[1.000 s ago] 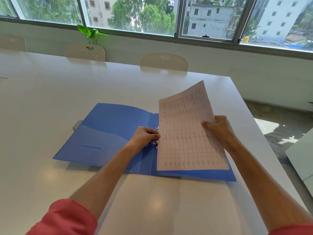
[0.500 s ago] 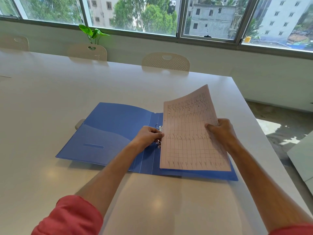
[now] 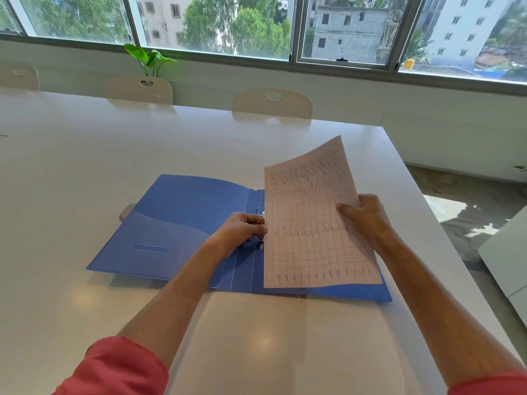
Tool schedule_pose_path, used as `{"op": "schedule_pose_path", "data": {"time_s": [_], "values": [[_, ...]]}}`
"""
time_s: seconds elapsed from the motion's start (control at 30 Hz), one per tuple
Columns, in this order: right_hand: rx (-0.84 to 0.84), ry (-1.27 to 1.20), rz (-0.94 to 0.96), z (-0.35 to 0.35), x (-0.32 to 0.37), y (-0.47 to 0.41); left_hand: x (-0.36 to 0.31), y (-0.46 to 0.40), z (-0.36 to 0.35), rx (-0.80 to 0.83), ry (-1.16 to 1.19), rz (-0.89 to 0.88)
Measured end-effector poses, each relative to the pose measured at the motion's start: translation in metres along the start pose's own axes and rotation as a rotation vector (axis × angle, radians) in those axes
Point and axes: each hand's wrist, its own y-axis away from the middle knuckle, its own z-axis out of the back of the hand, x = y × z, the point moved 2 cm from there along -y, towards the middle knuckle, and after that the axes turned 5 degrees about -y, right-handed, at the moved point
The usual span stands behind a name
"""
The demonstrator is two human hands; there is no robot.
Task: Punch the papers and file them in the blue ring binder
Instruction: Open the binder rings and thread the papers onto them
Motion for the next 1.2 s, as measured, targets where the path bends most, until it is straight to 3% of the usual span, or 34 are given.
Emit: {"op": "schedule_pose_path", "data": {"time_s": [0.43,0.87,1.07,1.2], "values": [[-0.013,0.009,-0.013,0.005,-0.007,0.004,-0.001,-0.005,-0.013,-0.08,-0.07,-0.016],[0.028,0.024,0.027,0.007,0.004,-0.002,0.001,-0.018,-0.016,-0.372,-0.207,-0.087],[0.059,0.04,0.024,0.004,0.01,-0.008,-0.007,-0.025,-0.011,-0.389,-0.128,-0.062],[0.064,0.053,0.022,0.002,0.011,-0.011,-0.009,-0.031,-0.009,-0.271,-0.062,-0.002]]}}
